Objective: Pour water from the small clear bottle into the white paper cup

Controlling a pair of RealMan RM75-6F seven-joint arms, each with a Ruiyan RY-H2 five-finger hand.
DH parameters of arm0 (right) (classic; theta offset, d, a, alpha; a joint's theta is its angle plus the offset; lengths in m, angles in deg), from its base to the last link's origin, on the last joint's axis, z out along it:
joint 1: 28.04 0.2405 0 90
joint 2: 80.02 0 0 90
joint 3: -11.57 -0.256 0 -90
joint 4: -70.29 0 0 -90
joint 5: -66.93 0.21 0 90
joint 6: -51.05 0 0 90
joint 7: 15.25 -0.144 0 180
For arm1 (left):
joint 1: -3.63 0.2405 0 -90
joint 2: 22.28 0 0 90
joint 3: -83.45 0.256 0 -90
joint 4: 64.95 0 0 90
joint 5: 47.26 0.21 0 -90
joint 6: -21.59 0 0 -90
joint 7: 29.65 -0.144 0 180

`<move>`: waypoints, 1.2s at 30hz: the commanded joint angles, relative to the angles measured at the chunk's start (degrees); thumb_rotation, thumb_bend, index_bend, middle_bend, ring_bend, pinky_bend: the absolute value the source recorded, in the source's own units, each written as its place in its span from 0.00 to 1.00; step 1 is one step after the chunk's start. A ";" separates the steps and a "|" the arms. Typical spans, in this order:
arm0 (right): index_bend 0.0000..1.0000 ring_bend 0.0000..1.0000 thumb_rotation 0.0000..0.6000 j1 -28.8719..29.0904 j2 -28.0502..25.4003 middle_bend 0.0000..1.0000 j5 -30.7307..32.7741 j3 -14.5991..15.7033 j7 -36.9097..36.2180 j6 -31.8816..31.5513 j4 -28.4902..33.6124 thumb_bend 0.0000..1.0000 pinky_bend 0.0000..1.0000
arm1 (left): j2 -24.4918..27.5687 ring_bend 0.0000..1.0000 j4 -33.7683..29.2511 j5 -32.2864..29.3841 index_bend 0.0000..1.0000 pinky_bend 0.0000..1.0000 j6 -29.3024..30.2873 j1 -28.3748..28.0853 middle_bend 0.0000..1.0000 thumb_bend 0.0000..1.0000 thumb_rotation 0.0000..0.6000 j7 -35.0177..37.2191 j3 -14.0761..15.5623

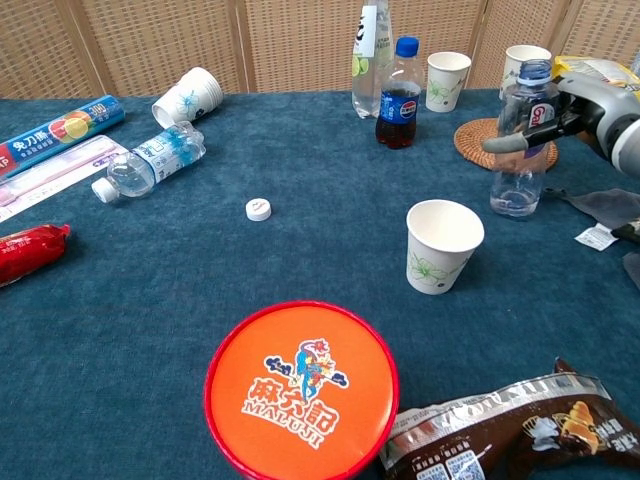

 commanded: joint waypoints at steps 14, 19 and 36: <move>0.49 0.36 1.00 -1.64 -3.08 0.50 -5.56 2.65 -8.49 1.38 0.84 0.17 0.07 | -0.11 0.18 -0.36 0.14 0.20 0.08 -0.24 -0.24 0.20 0.47 0.77 -0.46 -0.15; 0.41 0.32 1.00 -1.75 -3.75 0.45 -6.93 3.28 -10.11 1.32 0.96 0.16 0.02 | -0.07 0.18 -0.47 0.30 0.20 0.08 -0.19 -0.27 0.20 0.47 0.77 -0.52 -0.19; 0.17 0.15 1.00 -2.69 -8.19 0.27 -11.42 6.57 -13.29 1.00 3.80 0.15 0.00 | -0.47 0.18 -0.55 0.63 0.20 0.08 -0.82 -1.07 0.20 0.47 0.78 -0.53 -0.62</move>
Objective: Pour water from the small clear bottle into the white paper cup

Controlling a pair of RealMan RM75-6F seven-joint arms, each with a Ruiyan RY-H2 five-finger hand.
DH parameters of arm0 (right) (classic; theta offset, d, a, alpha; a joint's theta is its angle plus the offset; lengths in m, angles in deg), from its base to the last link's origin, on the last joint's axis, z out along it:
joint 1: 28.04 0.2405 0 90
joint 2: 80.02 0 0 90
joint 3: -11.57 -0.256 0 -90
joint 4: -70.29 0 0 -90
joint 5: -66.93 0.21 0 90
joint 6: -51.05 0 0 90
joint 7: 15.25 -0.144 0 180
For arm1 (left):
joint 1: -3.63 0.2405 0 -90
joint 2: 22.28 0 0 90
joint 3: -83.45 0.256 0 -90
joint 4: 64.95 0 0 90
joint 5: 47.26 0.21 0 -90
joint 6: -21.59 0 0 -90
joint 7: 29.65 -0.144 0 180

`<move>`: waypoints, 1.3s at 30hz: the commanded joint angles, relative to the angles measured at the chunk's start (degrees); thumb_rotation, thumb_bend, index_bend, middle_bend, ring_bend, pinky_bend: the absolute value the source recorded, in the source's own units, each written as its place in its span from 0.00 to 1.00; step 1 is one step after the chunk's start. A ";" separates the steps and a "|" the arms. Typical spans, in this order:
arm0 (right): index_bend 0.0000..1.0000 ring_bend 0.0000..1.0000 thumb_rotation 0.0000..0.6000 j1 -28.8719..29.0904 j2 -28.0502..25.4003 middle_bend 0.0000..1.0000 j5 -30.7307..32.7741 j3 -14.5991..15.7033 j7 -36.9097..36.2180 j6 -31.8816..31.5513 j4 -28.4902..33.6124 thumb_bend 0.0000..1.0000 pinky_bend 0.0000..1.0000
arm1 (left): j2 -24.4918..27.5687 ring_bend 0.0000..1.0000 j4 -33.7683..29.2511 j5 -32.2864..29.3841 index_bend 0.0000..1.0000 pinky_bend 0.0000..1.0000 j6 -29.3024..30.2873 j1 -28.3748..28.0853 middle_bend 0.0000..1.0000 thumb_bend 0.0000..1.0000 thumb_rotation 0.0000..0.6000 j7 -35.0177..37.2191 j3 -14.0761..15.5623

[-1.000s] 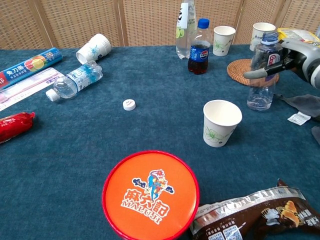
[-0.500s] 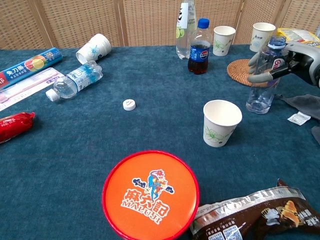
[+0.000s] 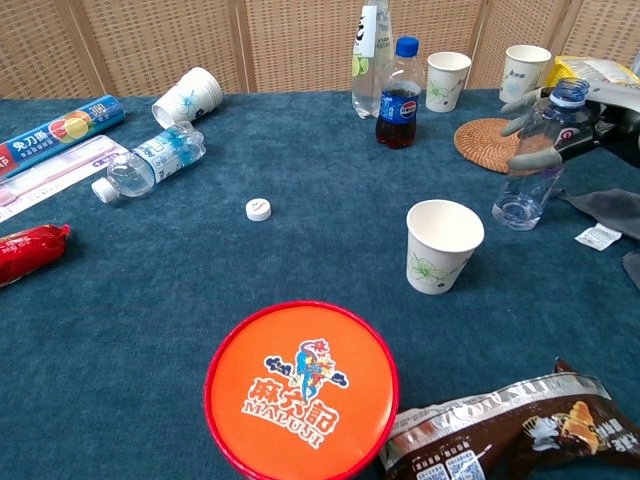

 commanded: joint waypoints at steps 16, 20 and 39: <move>0.00 0.00 0.93 0.29 -7.72 0.12 -3.71 5.03 4.00 2.78 5.49 0.29 0.00 | -0.16 0.18 0.57 0.20 0.20 0.08 0.01 -0.41 0.20 0.47 0.77 0.76 -0.19; 0.00 0.00 0.94 0.36 -8.93 0.12 -3.44 5.46 4.99 3.26 6.16 0.30 0.00 | -0.16 0.18 0.54 0.34 0.20 0.08 0.01 -0.45 0.20 0.47 0.77 0.73 -0.14; 0.00 0.00 1.00 0.65 -13.56 0.09 -1.85 6.40 10.66 4.35 7.30 0.38 0.00 | 0.25 0.18 0.33 0.83 0.20 0.08 0.60 -0.17 0.20 0.47 0.77 0.71 0.13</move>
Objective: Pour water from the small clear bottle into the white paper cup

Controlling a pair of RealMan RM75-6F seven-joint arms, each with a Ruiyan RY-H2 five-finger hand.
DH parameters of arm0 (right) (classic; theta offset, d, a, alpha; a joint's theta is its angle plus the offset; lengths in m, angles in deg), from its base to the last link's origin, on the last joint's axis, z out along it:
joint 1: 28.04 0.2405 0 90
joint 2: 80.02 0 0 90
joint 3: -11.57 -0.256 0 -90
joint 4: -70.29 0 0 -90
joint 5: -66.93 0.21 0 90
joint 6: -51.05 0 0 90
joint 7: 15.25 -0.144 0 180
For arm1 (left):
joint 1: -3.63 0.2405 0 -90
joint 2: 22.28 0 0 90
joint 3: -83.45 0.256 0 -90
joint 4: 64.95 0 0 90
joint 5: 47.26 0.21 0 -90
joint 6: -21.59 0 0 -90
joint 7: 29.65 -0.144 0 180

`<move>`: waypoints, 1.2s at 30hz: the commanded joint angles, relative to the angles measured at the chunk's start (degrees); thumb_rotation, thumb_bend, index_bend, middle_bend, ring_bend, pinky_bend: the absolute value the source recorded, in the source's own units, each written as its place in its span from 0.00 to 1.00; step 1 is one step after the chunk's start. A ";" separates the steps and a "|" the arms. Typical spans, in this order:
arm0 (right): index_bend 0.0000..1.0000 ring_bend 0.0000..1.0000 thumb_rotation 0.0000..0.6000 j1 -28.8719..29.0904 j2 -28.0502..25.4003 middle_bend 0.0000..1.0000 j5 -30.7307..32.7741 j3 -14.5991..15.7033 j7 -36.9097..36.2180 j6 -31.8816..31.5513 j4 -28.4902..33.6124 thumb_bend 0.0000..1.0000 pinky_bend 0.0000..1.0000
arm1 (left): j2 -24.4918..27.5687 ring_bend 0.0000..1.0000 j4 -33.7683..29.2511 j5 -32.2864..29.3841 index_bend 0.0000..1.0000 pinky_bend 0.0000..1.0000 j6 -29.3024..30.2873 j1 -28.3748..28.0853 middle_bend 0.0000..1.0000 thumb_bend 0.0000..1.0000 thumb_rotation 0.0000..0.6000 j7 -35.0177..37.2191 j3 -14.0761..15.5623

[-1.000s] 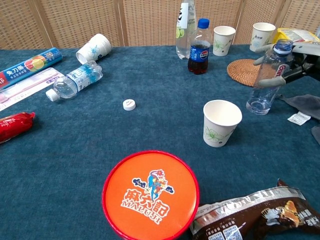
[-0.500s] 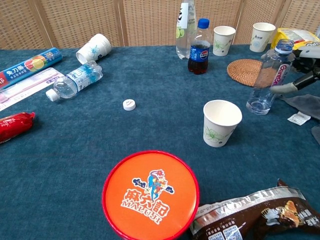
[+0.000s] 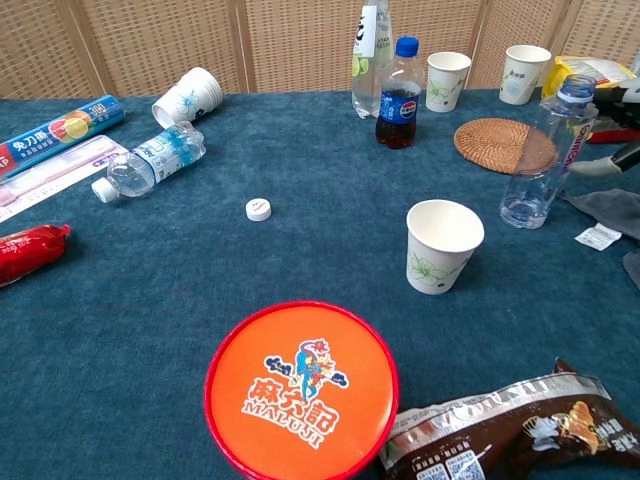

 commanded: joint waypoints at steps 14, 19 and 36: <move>0.00 0.00 1.00 -1.22 -2.39 0.09 1.60 0.76 3.36 -0.60 0.60 0.39 0.00 | -0.03 0.18 -0.33 0.46 0.20 0.08 -0.03 -0.16 0.20 0.47 0.76 -0.34 0.00; 0.00 0.00 1.00 -1.61 -2.63 0.09 2.20 0.66 4.64 -1.20 -0.04 0.39 0.00 | 0.18 0.18 -0.51 0.71 0.20 0.08 0.35 0.06 0.20 0.47 0.77 -0.50 0.09; 0.07 0.00 1.00 -4.36 -2.47 0.11 3.75 0.37 14.72 -8.02 -3.86 0.40 0.00 | 0.86 0.18 -0.34 1.32 0.20 0.08 1.55 0.76 0.20 0.47 0.77 0.06 0.27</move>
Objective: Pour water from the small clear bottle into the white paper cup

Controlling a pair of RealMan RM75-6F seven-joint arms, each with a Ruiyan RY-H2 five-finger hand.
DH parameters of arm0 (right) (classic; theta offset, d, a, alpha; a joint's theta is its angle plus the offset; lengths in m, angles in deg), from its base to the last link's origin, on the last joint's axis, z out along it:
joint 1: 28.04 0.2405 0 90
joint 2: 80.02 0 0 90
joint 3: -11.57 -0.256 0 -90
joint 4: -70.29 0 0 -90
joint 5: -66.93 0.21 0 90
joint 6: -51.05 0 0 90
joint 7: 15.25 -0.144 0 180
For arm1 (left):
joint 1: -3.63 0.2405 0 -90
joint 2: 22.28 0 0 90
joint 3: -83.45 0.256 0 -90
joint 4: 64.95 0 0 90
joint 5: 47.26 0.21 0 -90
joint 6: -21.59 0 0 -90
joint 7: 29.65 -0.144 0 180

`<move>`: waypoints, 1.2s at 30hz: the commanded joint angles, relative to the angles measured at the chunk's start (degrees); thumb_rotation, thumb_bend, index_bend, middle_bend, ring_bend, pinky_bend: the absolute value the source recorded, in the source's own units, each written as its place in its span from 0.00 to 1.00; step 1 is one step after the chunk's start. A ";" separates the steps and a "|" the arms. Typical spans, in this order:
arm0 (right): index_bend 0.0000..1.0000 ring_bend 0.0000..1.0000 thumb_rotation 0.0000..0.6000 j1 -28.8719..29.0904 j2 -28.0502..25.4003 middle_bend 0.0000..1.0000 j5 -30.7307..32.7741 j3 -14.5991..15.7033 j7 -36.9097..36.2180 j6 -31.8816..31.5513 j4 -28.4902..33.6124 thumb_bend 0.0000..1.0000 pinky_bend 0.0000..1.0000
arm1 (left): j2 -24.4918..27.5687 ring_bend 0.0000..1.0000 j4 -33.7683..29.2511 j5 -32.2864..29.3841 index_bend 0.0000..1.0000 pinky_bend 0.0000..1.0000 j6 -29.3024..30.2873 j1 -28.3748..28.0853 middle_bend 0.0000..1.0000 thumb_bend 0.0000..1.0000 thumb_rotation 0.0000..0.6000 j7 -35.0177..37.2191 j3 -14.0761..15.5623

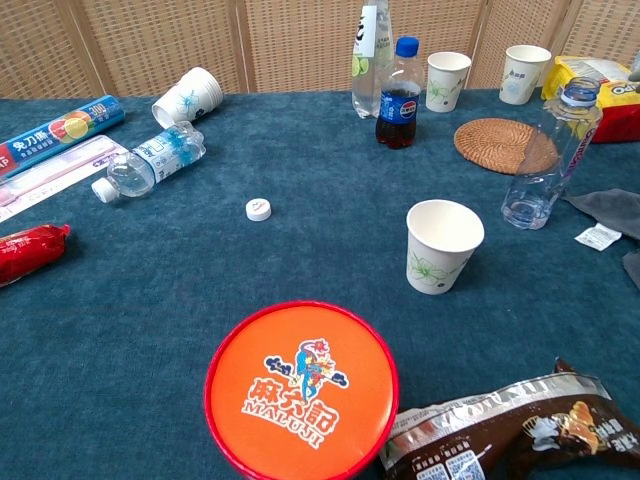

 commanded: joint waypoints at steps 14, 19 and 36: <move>0.17 0.00 1.00 -6.78 0.82 0.15 -0.16 -0.03 11.60 -14.60 0.19 0.40 0.00 | -0.09 0.18 0.32 0.30 0.20 0.08 -0.11 -0.01 0.20 0.47 0.78 0.35 0.16; 0.17 0.00 1.00 -9.39 -0.51 0.15 0.17 0.21 13.51 -17.67 3.72 0.40 0.00 | 0.17 0.18 0.23 0.78 0.20 0.08 0.29 0.36 0.20 0.47 0.77 0.58 0.52; 0.17 0.00 1.00 -18.26 -5.44 0.15 -0.50 2.79 21.24 -27.16 15.85 0.39 0.00 | -0.71 0.18 0.89 2.18 0.20 0.08 0.10 0.69 0.20 0.47 0.77 1.29 1.59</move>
